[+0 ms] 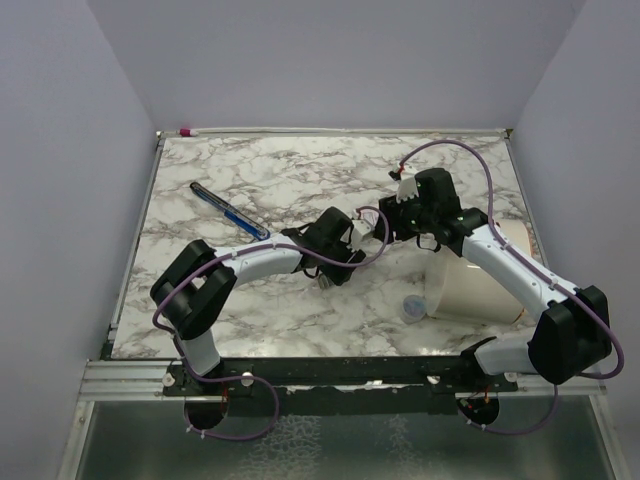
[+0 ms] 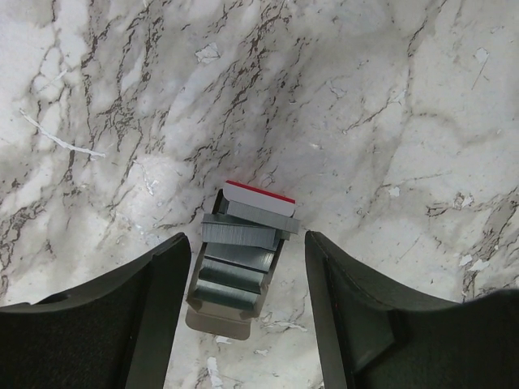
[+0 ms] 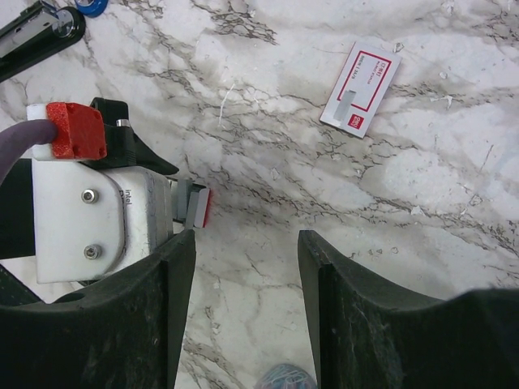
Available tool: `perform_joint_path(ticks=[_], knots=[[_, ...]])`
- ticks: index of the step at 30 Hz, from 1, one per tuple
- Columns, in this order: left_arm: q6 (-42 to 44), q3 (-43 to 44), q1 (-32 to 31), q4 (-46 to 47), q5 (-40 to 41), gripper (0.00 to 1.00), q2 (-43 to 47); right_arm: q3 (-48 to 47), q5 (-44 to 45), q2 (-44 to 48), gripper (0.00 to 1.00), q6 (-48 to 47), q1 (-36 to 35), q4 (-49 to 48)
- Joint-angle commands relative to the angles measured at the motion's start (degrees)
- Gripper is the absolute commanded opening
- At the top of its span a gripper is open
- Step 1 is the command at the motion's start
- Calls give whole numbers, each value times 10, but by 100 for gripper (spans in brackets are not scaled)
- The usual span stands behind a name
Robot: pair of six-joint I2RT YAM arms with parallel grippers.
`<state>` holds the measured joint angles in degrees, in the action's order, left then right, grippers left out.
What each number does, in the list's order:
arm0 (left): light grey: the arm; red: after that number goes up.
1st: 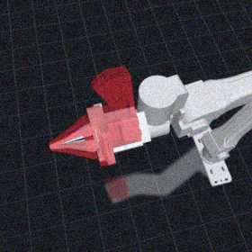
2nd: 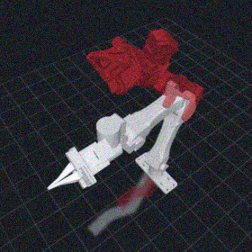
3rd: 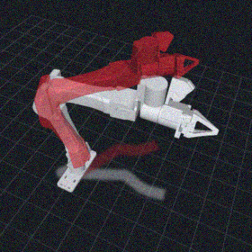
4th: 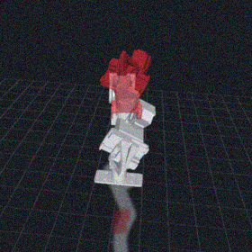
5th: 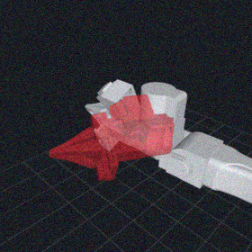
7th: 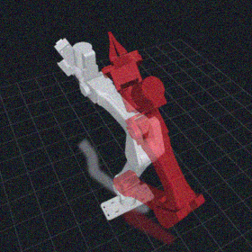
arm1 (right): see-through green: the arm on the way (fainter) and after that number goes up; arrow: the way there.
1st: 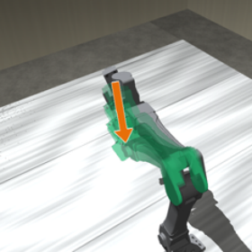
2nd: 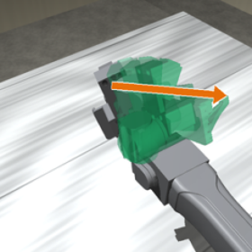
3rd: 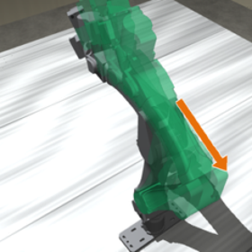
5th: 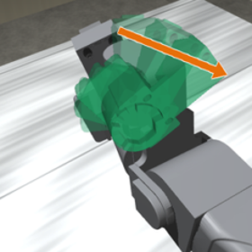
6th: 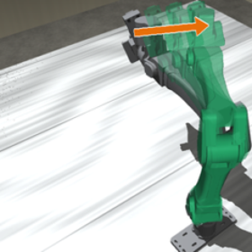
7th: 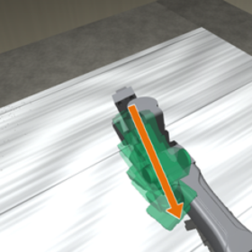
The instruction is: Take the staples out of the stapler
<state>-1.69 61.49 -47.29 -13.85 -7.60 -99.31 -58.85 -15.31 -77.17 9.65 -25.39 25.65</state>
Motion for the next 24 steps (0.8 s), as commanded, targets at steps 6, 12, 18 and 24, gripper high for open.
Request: perform_joint_path(ticks=[6, 12, 18, 24], knots=[[-16, 9, -4, -25, 5, 61, 3, 4, -21, -2, 54, -2, -5, -10], [-10, 13, -4, -20, 5, 55, -8, 3, -17, -3, 54, -2, -5, -7], [-6, 17, -4, -21, 10, 51, -17, 4, -18, -5, 54, -3, -5, -7], [-4, 24, -4, -23, 16, 52, -24, 5, -18, -7, 54, -3, -5, -7]])
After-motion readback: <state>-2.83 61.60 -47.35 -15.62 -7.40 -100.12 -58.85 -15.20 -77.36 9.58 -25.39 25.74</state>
